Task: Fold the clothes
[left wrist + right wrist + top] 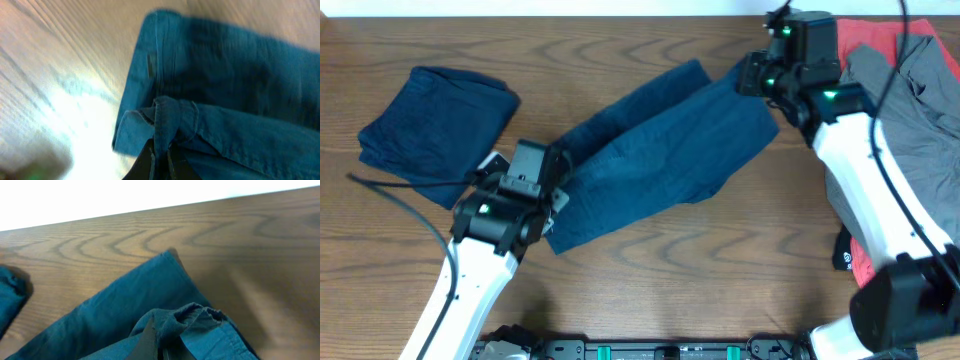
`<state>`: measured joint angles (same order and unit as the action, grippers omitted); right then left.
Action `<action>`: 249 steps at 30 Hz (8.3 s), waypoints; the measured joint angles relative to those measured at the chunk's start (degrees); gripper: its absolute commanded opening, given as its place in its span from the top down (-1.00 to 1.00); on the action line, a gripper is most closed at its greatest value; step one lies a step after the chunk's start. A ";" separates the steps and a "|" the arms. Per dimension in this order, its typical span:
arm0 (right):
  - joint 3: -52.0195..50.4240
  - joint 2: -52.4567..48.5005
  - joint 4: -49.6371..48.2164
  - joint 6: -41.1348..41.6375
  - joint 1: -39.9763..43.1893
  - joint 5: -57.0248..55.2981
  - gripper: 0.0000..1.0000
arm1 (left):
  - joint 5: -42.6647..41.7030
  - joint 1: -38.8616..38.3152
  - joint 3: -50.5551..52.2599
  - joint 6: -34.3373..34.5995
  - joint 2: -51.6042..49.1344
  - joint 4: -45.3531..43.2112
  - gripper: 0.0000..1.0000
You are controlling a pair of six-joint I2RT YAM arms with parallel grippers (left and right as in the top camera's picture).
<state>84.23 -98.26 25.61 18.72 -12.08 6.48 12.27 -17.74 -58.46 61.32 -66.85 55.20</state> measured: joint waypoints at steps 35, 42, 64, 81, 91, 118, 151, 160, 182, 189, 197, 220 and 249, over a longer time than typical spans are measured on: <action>0.04 -11.02 -5.11 -1.07 -1.68 -2.47 -0.79 | 1.33 13.99 -0.02 -8.35 -12.68 -13.94 -0.99; 0.15 -10.40 3.69 -6.58 -1.79 3.87 -0.84 | -4.81 13.94 -0.02 -11.52 -15.69 -10.40 -0.96; 0.15 -10.40 12.81 -7.19 -2.01 1.01 -0.81 | -15.04 14.01 -0.02 -16.06 -35.10 -12.68 -0.96; 0.15 -10.38 16.09 -3.93 0.59 -6.75 -0.88 | -22.67 15.02 -0.02 -24.33 -35.17 -18.95 -0.96; 0.15 -10.40 16.44 -3.93 0.59 -6.78 -0.87 | -23.08 22.71 -0.02 -26.14 -31.12 -14.43 -0.96; 0.15 -10.40 17.66 -3.93 0.59 -7.50 -0.87 | -30.60 23.12 2.75 -37.20 -34.82 -21.86 0.88; -0.07 -22.27 4.74 -14.03 -27.39 16.50 0.98 | -31.43 23.19 -11.04 -43.85 -7.93 10.80 0.88; -0.35 -26.62 1.29 -11.74 -37.99 18.99 0.98 | -32.96 23.15 -16.41 -43.54 -7.93 10.32 0.88; 0.44 -7.89 28.46 -11.45 -12.94 -3.48 0.98 | -34.18 23.15 -17.44 -41.13 -10.43 11.45 0.88; -3.96 -12.02 27.32 -15.17 -11.34 -1.53 0.98 | -35.65 23.15 -17.44 -39.87 -10.43 10.47 0.88; -12.17 -12.15 20.50 -15.98 -12.90 1.66 0.98 | -36.11 22.99 -17.44 -36.02 -10.43 8.74 0.88; -17.81 -11.93 12.31 -11.26 -19.39 5.33 0.98 | -35.23 3.21 -17.44 -18.18 -19.69 -7.02 0.87; -8.13 -7.78 28.87 -5.49 -9.20 -0.79 0.66 | -35.91 3.58 -17.44 -17.64 -23.37 -18.32 -0.05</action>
<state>76.09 -106.04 54.48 13.23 -21.28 5.69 -23.64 -14.15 -75.90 43.68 -90.21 36.88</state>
